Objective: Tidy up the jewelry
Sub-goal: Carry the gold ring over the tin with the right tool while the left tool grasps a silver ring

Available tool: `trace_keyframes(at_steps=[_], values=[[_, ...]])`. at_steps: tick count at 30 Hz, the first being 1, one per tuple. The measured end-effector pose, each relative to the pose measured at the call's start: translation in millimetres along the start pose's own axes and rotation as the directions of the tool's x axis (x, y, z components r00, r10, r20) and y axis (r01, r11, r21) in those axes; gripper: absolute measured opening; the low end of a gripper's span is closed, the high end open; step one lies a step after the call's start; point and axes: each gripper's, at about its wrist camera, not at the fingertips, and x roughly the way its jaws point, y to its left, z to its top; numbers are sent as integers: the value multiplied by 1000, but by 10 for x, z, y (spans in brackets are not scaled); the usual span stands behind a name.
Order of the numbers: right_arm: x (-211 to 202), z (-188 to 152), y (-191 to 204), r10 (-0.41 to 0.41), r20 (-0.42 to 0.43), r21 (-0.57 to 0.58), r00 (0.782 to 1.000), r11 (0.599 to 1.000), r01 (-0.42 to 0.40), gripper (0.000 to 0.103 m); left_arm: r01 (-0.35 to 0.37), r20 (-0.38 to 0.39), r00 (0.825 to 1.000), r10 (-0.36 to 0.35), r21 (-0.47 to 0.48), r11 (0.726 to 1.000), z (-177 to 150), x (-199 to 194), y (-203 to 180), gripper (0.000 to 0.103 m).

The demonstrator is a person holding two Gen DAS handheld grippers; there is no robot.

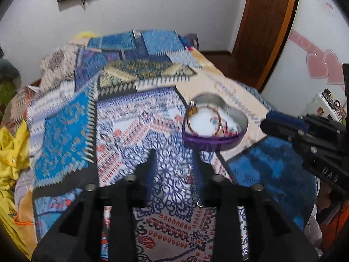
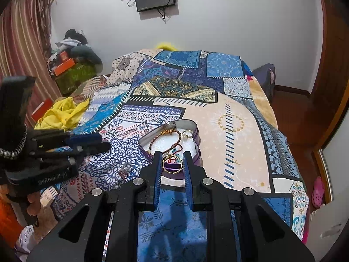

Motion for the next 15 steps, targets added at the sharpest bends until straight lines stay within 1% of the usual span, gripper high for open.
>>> trace_keyframes(at_steps=[5,9,13,14,15], values=[[56,-9,-28,9,-12,3,1000,1000,-9,17,24,-65,998,-23,12,1000,-113,198,-63,35],[64,-13,-60,11,-15,6,1000,1000,-11,17,52,-127,991,-50,15,999,-208,352,-106,35],[65,-15,-82,10,-15,11,1000,1000,-10,17,59,-127,990,-58,5,998,-224,383,-98,35],[65,-17,-84,10,-16,12,1000,1000,-9,17,60,-125,990,-60,-3,998,-214,393,-79,31],[66,-18,-85,9,-16,13,1000,1000,-9,17,55,-123,991,-56,-10,998,-217,398,-64,23]])
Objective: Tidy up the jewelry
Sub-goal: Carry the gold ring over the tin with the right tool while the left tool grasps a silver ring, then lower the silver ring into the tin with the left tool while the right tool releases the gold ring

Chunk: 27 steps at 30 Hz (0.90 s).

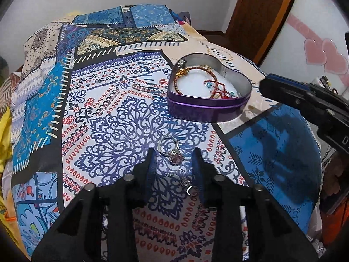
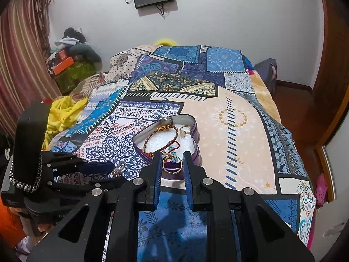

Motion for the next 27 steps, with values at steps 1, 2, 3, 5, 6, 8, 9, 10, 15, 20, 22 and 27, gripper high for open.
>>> trace_keyframes(at_steps=[1,2,3,5,6,8,9,10,15,20,22,27], values=[[2,0,-6,0,-1,0,1000,1000,0,17,-1,-1,1000,1,-5,1000,5,5,12,19],[-2,0,-8,0,-1,0,1000,1000,0,17,1,0,1000,-1,-14,1000,5,3,29,12],[-5,3,-10,-1,-1,-1,1000,1000,1,17,4,0,1000,-4,-22,1000,6,2,47,12],[-8,7,-12,-1,1,-1,1000,1000,1,17,1,8,1000,-1,-29,1000,-3,-10,59,12],[-13,12,-15,-2,3,-1,1000,1000,2,17,-6,11,1000,6,-26,1000,-6,-18,53,12],[-21,24,-23,-4,5,-1,1000,1000,4,17,-16,19,1000,17,-20,1000,-4,-35,43,12],[-22,33,-24,-5,6,-1,1000,1000,5,17,-21,25,999,22,-17,1000,-2,-51,39,12],[-24,39,-25,-6,8,-2,1000,1000,6,17,-27,35,999,28,-12,1000,6,-78,29,12],[-43,79,-25,-10,19,-3,1000,1000,10,17,-36,89,995,35,7,999,115,-253,-16,12],[-26,134,-51,-10,33,6,999,1000,10,17,-41,142,989,36,27,999,277,-390,-73,12],[-10,152,-59,-9,35,8,999,1000,8,17,-41,157,987,35,33,999,352,-414,-89,12],[65,227,-73,-5,36,2,999,1000,5,17,-30,171,985,21,45,999,479,-386,-111,12]])
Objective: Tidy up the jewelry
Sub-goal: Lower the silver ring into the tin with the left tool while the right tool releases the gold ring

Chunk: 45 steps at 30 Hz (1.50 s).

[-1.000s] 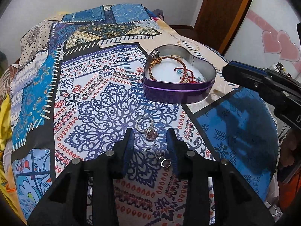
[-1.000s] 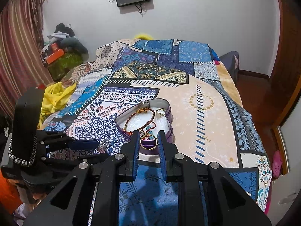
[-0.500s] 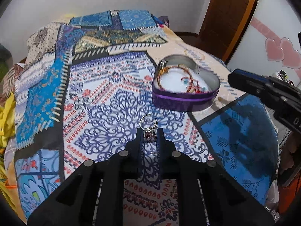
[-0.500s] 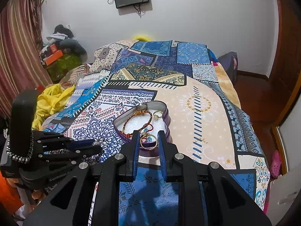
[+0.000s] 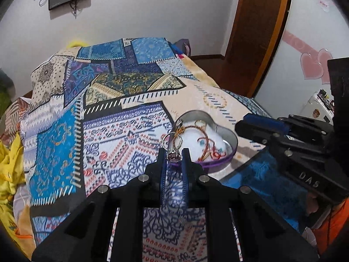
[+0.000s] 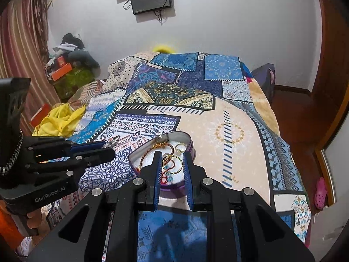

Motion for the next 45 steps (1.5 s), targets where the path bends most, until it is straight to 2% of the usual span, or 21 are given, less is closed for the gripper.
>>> trace_keyframes(at_steps=[16,31,35,37,39,40,43,45], values=[[293,-38,-53,58,-89,19,994,998,-57,17,44,-45,998,-43,26,999,94,356,-26,12],[293,-51,-15,31,-129,-12,991,999,-33,17,49,-32,998,-48,37,998,113,261,-65,12],[239,-38,29,27,-132,-14,991,999,-30,18,34,-17,999,-33,35,999,104,128,-50,16],[178,-27,58,31,-125,-14,992,999,-33,18,16,-6,1000,-16,29,999,94,48,-38,23],[118,-17,99,32,-116,-19,993,999,-34,21,-21,10,1000,20,27,999,77,-34,-26,45],[90,-14,114,30,-110,-21,994,999,-32,26,-38,20,999,37,26,999,63,-80,-20,48],[-26,-13,170,17,-79,-30,997,999,-19,36,-53,21,998,53,16,998,31,-188,16,51],[-94,-22,209,14,-70,-39,997,999,-17,37,-56,18,998,56,6,998,-3,-240,42,51]])
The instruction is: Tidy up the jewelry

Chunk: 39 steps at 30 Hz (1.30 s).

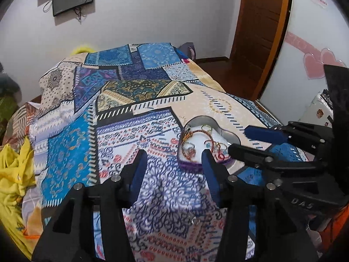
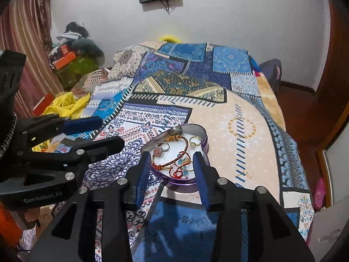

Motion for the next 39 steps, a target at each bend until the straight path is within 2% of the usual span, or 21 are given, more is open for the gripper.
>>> trace_keyframes(at_steps=[8,14,21,23,28,30,32,34,39], values=[[-76,-111,149,5,-7,-17,1000,1000,-5,37,-20,2,1000,21,-50,999,-202,-268,134,54],[124,-276,356,28,-81,-51,996,998,-33,37,-32,-13,999,31,-90,995,-407,-378,274,55],[469,-437,605,55,-207,-112,977,990,-80,37,-30,-40,999,25,-126,992,-638,-415,441,55],[526,-465,655,49,-228,-129,972,988,-80,37,-28,-46,999,22,-130,991,-700,-424,483,55],[563,-489,740,12,-218,-186,976,981,-54,36,-31,-51,998,25,-121,992,-815,-432,529,55],[576,-499,746,7,-216,-192,976,980,-49,33,-28,-53,998,21,-119,992,-840,-422,534,55],[584,-500,744,9,-218,-192,976,980,-52,20,-22,-54,998,15,-125,992,-853,-410,542,55],[587,-502,737,7,-219,-193,976,980,-51,12,-15,-54,998,8,-132,991,-855,-397,542,55],[549,-514,725,12,-205,-200,979,978,-54,8,7,-54,998,-14,-139,990,-830,-374,500,55]])
